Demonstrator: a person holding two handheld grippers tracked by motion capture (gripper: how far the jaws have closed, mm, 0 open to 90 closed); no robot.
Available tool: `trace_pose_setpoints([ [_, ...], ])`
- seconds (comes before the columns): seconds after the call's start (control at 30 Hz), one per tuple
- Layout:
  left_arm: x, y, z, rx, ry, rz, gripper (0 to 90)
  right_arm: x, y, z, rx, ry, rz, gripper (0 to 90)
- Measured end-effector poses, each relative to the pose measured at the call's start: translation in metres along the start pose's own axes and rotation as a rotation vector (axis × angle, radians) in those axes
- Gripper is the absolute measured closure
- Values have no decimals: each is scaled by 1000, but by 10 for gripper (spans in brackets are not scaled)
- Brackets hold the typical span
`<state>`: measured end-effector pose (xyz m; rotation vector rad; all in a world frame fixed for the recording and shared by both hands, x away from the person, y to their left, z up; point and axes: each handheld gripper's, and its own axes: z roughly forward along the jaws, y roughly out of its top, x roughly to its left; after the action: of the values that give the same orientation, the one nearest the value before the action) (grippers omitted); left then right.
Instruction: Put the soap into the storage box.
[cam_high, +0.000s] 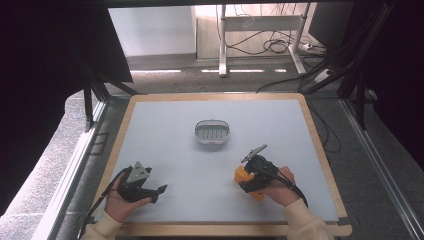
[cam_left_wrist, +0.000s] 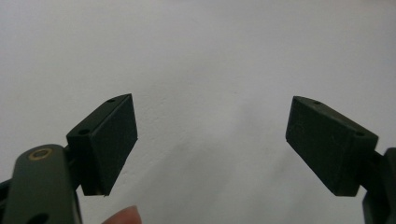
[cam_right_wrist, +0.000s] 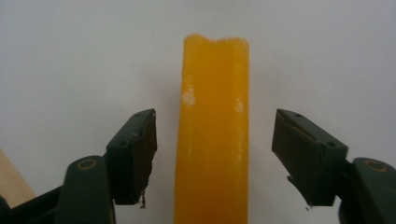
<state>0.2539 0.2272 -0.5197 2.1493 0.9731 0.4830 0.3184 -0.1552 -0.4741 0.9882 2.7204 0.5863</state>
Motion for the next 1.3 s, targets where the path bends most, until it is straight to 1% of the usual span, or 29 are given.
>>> trace_pose_setpoints([
  [0.03,0,0,0,-7,1,-9,167,0,0,2,7,-2,2,346],
  [0.1,0,0,0,-6,2,-9,167,0,0,3,11,-3,-2,356],
  [0.17,0,0,1,-3,1,-9,168,0,0,3,22,16,2,387],
  [0.23,0,0,1,-3,1,-9,168,-1,-1,4,29,19,7,422],
  [0.33,0,0,1,-4,2,-11,168,-2,-2,5,47,26,13,482],
  [0.4,0,0,1,-1,0,-8,168,-3,-3,6,52,27,12,537],
  [0.43,0,0,1,1,-1,-7,168,-3,-4,7,64,38,5,580],
  [0.47,0,0,1,6,0,-3,168,-3,-4,7,64,38,5,580],
  [0.5,0,0,1,6,0,-3,167,-2,-3,8,68,42,3,601],
  [0.57,0,0,1,3,0,-5,167,-1,-3,8,70,39,5,607],
  [0.6,0,0,1,-4,1,-13,167,-2,-3,7,68,30,3,616],
  [0.7,0,0,0,-4,0,-12,167,-2,-4,7,65,31,14,617],
  [0.8,0,0,1,5,-1,-5,167,-2,-4,5,65,36,13,618],
  [0.83,-1,0,1,2,0,-7,167,-3,-4,2,52,36,10,618],
  [0.93,0,0,1,1,2,-5,167,-4,-4,-3,37,31,12,619],
  [1.03,1,0,-1,-11,7,-11,167,-5,-4,-10,10,31,5,619],
  [1.17,1,0,-1,-12,8,-12,167,-6,-4,-20,-22,24,0,619],
  [1.3,0,0,-1,-8,4,-9,167,-6,-4,-22,-22,26,-19,619],
])
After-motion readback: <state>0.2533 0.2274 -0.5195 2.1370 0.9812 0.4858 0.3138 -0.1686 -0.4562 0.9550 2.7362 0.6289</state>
